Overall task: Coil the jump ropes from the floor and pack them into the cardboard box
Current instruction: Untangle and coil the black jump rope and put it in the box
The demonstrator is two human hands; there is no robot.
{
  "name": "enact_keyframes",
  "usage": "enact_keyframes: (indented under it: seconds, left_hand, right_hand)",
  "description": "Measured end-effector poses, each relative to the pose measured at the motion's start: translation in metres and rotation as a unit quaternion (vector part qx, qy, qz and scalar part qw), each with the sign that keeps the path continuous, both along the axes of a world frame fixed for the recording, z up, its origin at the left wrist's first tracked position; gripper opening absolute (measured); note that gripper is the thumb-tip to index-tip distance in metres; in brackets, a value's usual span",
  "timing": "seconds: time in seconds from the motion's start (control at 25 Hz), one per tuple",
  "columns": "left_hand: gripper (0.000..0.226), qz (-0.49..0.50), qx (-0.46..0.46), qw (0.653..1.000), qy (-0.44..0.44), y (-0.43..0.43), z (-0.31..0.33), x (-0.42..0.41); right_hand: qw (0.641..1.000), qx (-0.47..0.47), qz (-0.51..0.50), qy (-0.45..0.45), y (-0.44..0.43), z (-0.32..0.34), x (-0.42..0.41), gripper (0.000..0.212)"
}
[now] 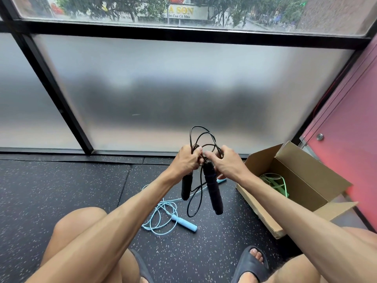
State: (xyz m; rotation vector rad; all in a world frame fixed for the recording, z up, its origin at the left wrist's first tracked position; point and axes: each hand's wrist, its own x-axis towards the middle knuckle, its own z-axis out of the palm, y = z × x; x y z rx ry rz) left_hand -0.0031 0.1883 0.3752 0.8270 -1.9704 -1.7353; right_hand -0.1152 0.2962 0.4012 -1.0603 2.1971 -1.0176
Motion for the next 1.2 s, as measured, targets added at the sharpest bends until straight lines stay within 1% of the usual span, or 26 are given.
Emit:
enact_keyframes:
  seconds: [0.08, 0.12, 0.16, 0.2, 0.24, 0.32, 0.4, 0.48, 0.52, 0.56, 0.64, 0.68, 0.72, 0.76, 0.88, 0.92, 0.96, 1.0, 1.04, 1.12, 1.2]
  left_hand:
    - [0.029, -0.002, -0.021, 1.000, -0.010, 0.000, -0.001, 0.000]
    - [0.029, 0.009, -0.028, 0.999, -0.012, -0.001, 0.000, 0.001]
    - [0.029, 0.028, -0.030, 0.999, -0.012, -0.004, 0.000, 0.002]
    - [0.030, 0.047, -0.028, 0.998, -0.011, -0.009, 0.001, 0.003]
    - [0.030, 0.063, -0.024, 0.998, -0.013, -0.013, 0.001, 0.004]
    - [0.029, 0.078, -0.017, 0.996, -0.028, -0.019, 0.003, 0.005]
    - [0.030, 0.078, 0.027, 0.996, -0.035, -0.022, 0.003, 0.004]
    - [0.033, 0.050, 0.139, 0.989, -0.005, -0.020, 0.002, 0.004]
    - [0.034, 0.041, 0.198, 0.979, 0.017, -0.020, 0.002, 0.004]
    - [0.034, 0.045, 0.247, 0.967, 0.041, -0.023, 0.001, 0.006]
    - [0.034, 0.069, 0.314, 0.943, 0.089, -0.031, 0.003, 0.009]
    - [0.035, 0.081, 0.335, 0.932, 0.110, -0.035, 0.004, 0.012]
    - [0.035, 0.090, 0.349, 0.924, 0.128, -0.039, 0.006, 0.014]
    - [0.035, 0.092, 0.358, 0.918, 0.143, -0.042, 0.008, 0.017]
    - [0.036, 0.083, 0.379, 0.907, 0.164, -0.045, 0.011, 0.018]
    - [0.036, 0.074, 0.388, 0.903, 0.167, -0.044, 0.011, 0.018]
    - [0.036, 0.064, 0.397, 0.900, 0.169, -0.042, 0.012, 0.017]
    - [0.035, 0.054, 0.405, 0.897, 0.170, -0.039, 0.012, 0.017]
    - [0.035, 0.047, 0.413, 0.893, 0.170, -0.038, 0.013, 0.015]
    - [0.036, 0.042, 0.432, 0.884, 0.176, -0.041, 0.015, 0.017]
    - [0.044, 0.044, 0.449, 0.873, 0.189, -0.052, 0.015, 0.023]
  right_hand:
    - [0.999, 0.033, -0.001, 0.018, -0.003, -0.001, 0.002, 0.022]
    - [0.999, 0.046, 0.003, 0.005, -0.004, 0.000, 0.001, 0.015]
    - [0.998, 0.054, 0.009, -0.019, -0.003, 0.001, 0.000, 0.011]
    - [0.997, 0.056, 0.015, -0.048, -0.002, 0.002, -0.002, 0.011]
    - [0.997, 0.057, 0.024, -0.055, -0.001, 0.002, -0.004, 0.012]
    - [0.996, 0.072, 0.057, 0.010, -0.003, 0.000, -0.012, 0.015]
    - [0.983, 0.118, 0.099, 0.098, -0.005, -0.003, -0.020, 0.021]
    - [0.965, 0.150, 0.128, 0.172, 0.001, -0.009, -0.022, 0.035]
    - [0.955, 0.147, 0.134, 0.220, 0.005, -0.015, -0.023, 0.046]
    - [0.943, 0.125, 0.138, 0.274, 0.009, -0.021, -0.022, 0.056]
    - [0.914, 0.036, 0.155, 0.374, 0.014, -0.034, -0.019, 0.064]
    - [0.900, -0.003, 0.168, 0.402, 0.015, -0.038, -0.018, 0.063]
    - [0.894, -0.035, 0.179, 0.409, 0.013, -0.040, -0.018, 0.062]
    - [0.896, -0.052, 0.194, 0.397, 0.012, -0.039, -0.018, 0.059]
    - [0.936, -0.051, 0.191, 0.292, 0.010, -0.032, -0.012, 0.035]
    - [0.945, -0.025, 0.182, 0.272, 0.008, -0.031, -0.012, 0.039]
    - [0.949, 0.005, 0.173, 0.263, 0.006, -0.030, -0.012, 0.048]
    - [0.952, 0.030, 0.159, 0.261, 0.003, -0.031, -0.012, 0.051]
    - [0.954, 0.037, 0.145, 0.259, 0.001, -0.033, -0.012, 0.049]
    - [0.967, 0.007, 0.128, 0.222, -0.002, -0.036, -0.011, 0.037]
    - [0.985, -0.056, 0.100, 0.133, -0.003, -0.031, -0.010, 0.032]
